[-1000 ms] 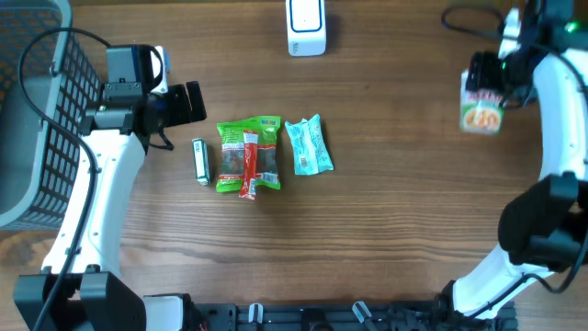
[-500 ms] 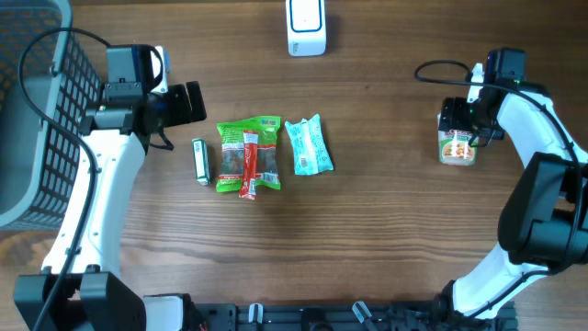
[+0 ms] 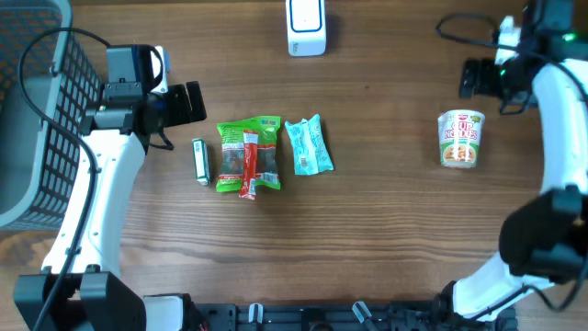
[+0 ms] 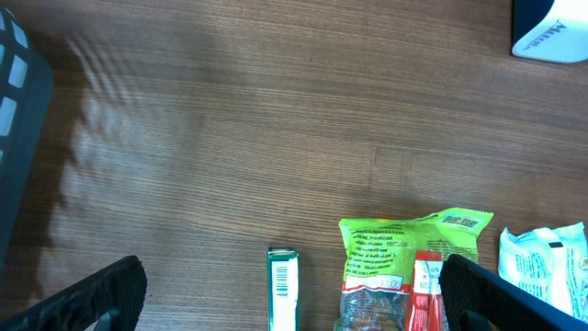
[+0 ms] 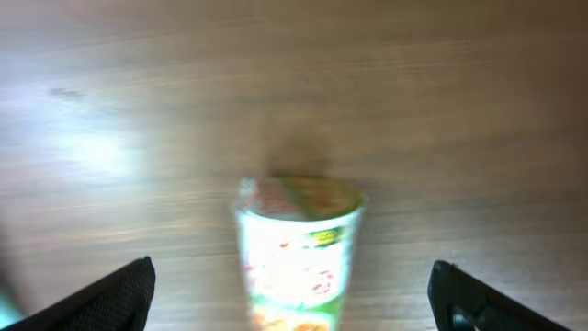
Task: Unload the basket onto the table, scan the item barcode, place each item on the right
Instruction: 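Carry the cup noodle right and set it down on the table, then move the right gripper left to the pale mint-green packet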
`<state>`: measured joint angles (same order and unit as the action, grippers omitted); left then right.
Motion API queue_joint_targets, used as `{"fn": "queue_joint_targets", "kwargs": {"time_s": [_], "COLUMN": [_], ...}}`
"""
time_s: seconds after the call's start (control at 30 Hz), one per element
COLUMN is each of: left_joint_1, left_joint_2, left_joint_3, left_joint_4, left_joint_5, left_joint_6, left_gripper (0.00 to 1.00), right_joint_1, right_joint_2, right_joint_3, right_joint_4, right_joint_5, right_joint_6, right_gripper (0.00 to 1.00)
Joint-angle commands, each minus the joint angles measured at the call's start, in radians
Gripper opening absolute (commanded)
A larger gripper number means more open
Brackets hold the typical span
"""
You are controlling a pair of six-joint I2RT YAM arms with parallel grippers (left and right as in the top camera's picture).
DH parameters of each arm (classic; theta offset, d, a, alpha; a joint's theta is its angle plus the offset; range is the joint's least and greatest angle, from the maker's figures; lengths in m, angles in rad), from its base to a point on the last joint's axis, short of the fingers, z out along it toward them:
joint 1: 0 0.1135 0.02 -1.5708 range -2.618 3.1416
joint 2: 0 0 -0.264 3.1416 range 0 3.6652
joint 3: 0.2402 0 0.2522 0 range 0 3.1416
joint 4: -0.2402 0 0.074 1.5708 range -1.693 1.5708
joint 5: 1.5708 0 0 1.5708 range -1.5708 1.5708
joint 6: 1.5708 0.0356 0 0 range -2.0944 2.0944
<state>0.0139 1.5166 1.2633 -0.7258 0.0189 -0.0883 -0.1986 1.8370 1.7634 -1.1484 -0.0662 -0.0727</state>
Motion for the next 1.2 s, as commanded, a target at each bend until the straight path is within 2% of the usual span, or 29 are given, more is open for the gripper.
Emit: {"fn": "queue_joint_targets", "kwargs": {"time_s": [0.0,0.07,0.27,0.43,0.6,1.0,1.17], "left_joint_1": [0.001,0.001,0.001,0.001,0.001,0.001,0.001], "left_joint_2": [0.002,0.002,0.002,0.002,0.002,0.002,0.002], "left_joint_3": [0.003,0.003,0.003,0.003,0.003,0.003,0.003], "left_joint_4": [0.002,0.002,0.003,0.003,0.002,0.002,0.002], "left_joint_5": [-0.010,-0.010,-0.010,-0.010,-0.010,-0.010,-0.010], "left_joint_6": [0.001,0.002,0.001,0.001,0.002,0.002,0.002], "left_gripper": [1.00,1.00,1.00,1.00,1.00,1.00,1.00], "right_joint_1": [0.049,0.112,0.320,0.514,0.664,0.706,0.681], "right_joint_2": [-0.057,-0.056,-0.043,-0.011,0.044,0.237,0.235], "right_joint_3": [0.051,0.038,-0.075,-0.221,-0.366,-0.391,-0.391], "right_joint_4": [-0.020,-0.014,0.115,0.314,0.535,0.672,0.633], "right_joint_5": [-0.351,-0.442,-0.428,-0.220,-0.004,-0.046,0.058], "right_joint_6": [-0.006,-0.001,0.093,0.246,0.258,0.294,0.430], "right_gripper": [0.95,0.89,0.84,0.84,0.92,0.92,0.86]}}
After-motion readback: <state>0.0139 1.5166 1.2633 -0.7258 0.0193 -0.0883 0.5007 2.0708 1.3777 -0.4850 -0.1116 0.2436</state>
